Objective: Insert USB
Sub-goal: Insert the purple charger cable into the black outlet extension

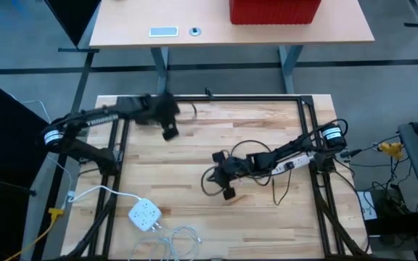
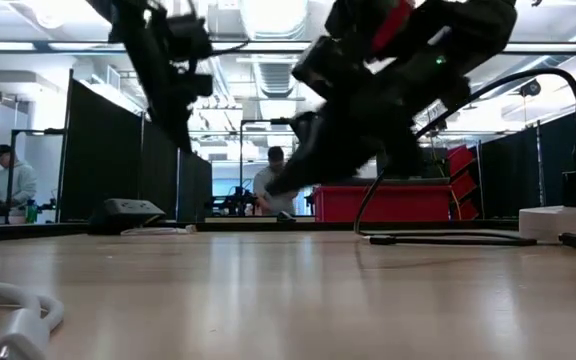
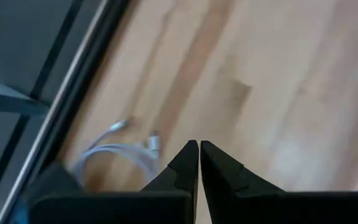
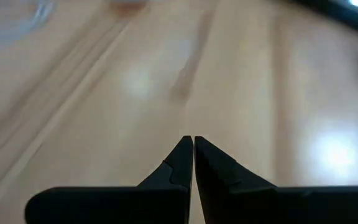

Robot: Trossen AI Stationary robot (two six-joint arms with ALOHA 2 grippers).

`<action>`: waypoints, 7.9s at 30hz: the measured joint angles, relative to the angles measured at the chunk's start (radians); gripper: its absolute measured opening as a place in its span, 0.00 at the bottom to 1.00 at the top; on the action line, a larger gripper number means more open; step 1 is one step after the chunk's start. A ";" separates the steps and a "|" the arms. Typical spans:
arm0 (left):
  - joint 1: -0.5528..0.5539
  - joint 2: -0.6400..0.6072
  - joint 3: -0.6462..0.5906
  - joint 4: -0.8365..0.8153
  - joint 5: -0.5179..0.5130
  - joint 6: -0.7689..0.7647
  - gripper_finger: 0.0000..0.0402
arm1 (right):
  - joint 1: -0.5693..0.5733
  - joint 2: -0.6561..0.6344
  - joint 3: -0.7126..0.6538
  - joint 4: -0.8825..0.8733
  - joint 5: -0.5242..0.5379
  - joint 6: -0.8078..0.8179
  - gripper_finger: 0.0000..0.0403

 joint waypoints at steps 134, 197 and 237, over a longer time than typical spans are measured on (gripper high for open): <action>-0.213 -0.004 -0.378 1.296 0.569 -0.098 0.00 | -0.242 -0.264 -0.058 0.180 0.084 0.146 0.32; -0.227 -0.023 -0.376 1.315 0.541 -0.120 0.04 | -0.241 -0.267 -0.040 0.248 0.089 0.169 0.16; 0.368 0.066 -0.235 0.370 -0.435 -0.281 0.11 | -0.235 -0.269 -0.040 0.088 0.081 0.177 0.00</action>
